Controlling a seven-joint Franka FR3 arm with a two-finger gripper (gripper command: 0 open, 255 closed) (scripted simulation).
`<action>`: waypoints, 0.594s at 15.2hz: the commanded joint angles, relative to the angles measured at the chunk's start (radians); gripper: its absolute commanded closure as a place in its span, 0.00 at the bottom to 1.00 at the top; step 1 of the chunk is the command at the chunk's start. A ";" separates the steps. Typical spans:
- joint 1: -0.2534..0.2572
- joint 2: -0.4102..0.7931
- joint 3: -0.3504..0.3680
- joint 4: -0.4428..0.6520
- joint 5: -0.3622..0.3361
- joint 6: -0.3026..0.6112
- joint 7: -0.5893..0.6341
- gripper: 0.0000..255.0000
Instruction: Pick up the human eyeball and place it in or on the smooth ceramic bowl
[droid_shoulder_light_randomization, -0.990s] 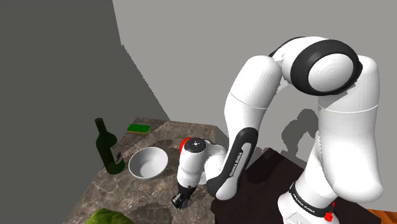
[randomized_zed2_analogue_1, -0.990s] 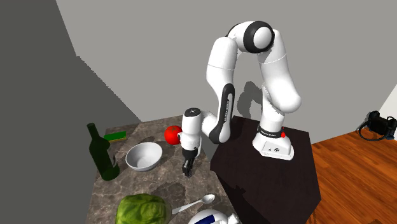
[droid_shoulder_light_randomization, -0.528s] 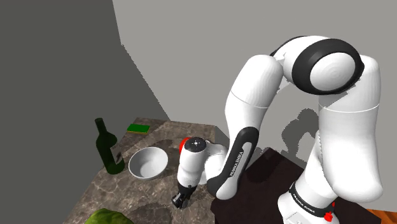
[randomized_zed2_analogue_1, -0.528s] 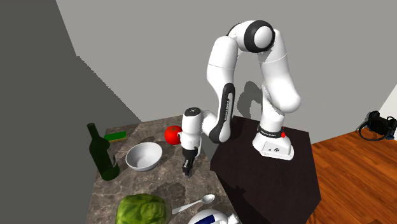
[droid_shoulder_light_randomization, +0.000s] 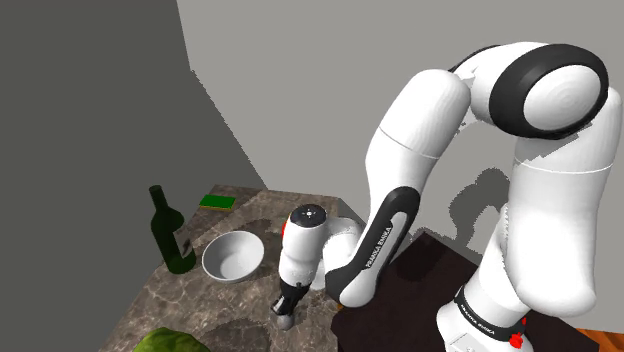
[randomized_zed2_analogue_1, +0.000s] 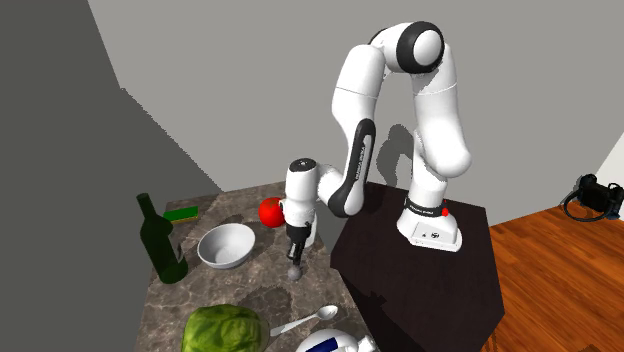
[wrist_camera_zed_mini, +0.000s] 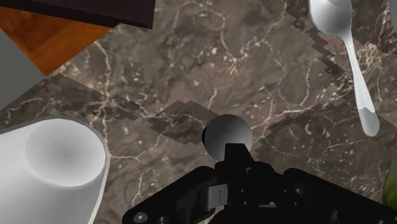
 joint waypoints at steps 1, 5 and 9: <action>0.000 0.000 0.000 0.000 0.000 0.000 0.000 0.00; -0.239 0.229 0.175 0.309 0.149 -0.378 -0.313 0.00; -0.213 0.275 0.151 0.311 0.127 -0.333 -0.298 0.00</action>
